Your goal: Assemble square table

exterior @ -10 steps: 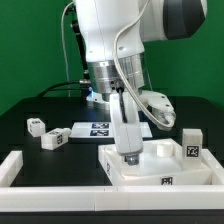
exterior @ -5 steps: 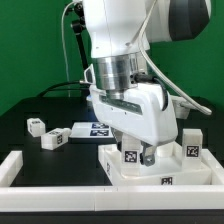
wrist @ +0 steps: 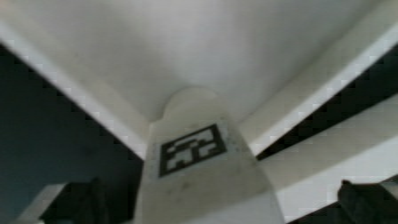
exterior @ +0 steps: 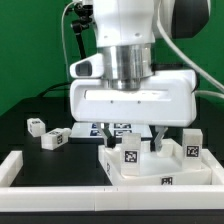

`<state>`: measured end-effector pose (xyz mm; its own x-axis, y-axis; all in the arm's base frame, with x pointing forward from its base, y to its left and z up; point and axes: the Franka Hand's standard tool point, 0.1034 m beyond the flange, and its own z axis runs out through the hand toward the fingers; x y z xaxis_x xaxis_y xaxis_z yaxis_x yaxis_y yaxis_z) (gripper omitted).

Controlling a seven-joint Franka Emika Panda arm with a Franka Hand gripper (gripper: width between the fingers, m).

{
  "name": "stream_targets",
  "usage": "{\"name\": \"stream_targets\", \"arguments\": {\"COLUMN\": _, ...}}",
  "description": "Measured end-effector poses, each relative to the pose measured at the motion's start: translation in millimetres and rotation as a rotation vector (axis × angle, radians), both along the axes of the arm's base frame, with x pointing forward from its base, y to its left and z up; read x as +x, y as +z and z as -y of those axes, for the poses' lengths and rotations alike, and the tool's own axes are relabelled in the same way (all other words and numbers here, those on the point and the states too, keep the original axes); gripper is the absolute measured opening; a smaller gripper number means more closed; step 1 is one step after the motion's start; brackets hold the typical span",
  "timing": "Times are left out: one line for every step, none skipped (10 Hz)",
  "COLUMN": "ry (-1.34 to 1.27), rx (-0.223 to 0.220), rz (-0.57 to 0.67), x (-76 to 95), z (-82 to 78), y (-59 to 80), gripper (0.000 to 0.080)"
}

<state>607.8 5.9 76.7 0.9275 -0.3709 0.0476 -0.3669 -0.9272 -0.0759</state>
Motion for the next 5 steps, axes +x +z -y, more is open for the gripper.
{"name": "stream_targets", "arguments": {"ry": 0.136, "rx": -0.013, "rz": 0.006, "x": -7.0, "z": -1.1, "y": 4.4, "gripper": 0.0649}}
{"name": "stream_targets", "arguments": {"ry": 0.14, "rx": -0.017, "rz": 0.018, "x": -7.3, "z": 0.4, "y": 4.1, "gripper": 0.0649}}
{"name": "stream_targets", "arguments": {"ry": 0.112, "rx": -0.014, "rz": 0.014, "x": -7.8, "z": 0.1, "y": 3.1, "gripper": 0.0649}}
{"name": "stream_targets", "arguments": {"ry": 0.113, "rx": -0.014, "rz": 0.014, "x": -7.9, "z": 0.2, "y": 2.9, "gripper": 0.0513}}
{"name": "stream_targets", "arguments": {"ry": 0.039, "rx": -0.006, "rz": 0.01, "x": -8.1, "z": -0.3, "y": 2.5, "gripper": 0.0374}}
